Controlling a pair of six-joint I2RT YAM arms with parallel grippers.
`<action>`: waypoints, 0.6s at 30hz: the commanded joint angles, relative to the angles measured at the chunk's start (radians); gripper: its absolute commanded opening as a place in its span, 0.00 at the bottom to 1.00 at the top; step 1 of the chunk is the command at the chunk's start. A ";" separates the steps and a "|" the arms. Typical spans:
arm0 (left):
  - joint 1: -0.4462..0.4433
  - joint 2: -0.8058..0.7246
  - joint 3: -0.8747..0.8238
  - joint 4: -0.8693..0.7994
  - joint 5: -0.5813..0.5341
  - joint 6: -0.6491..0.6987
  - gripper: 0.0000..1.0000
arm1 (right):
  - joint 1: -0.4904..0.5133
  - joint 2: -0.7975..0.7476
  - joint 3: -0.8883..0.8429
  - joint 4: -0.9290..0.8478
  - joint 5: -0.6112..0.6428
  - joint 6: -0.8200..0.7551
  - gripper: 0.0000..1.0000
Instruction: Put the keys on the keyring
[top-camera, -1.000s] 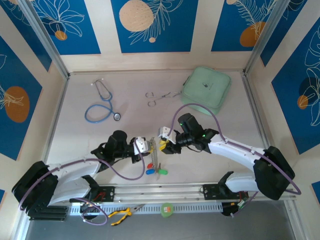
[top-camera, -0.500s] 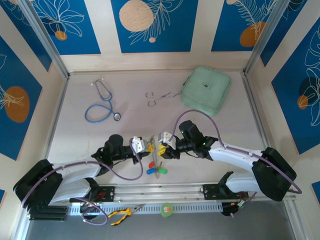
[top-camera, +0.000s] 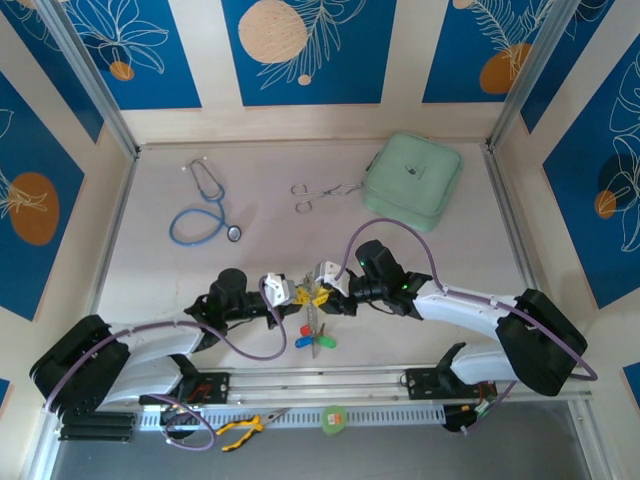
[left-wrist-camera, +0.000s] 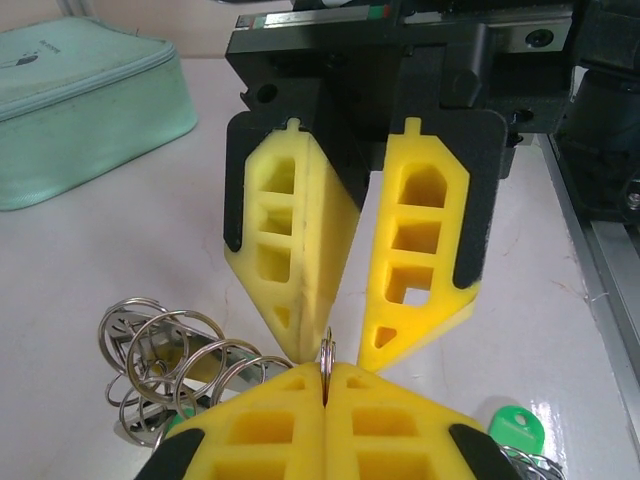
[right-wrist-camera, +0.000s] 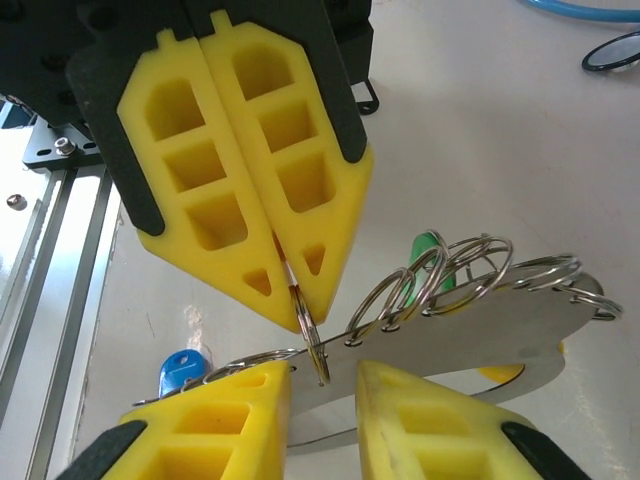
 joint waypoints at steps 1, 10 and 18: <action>-0.005 0.001 -0.007 0.061 0.040 -0.008 0.00 | 0.006 0.013 0.028 0.030 -0.035 0.007 0.17; -0.005 -0.007 -0.005 0.037 0.022 -0.003 0.00 | 0.006 -0.001 0.029 0.014 -0.063 -0.014 0.00; -0.005 -0.049 0.067 -0.227 -0.022 0.098 0.16 | 0.045 0.011 0.141 -0.245 0.026 -0.146 0.00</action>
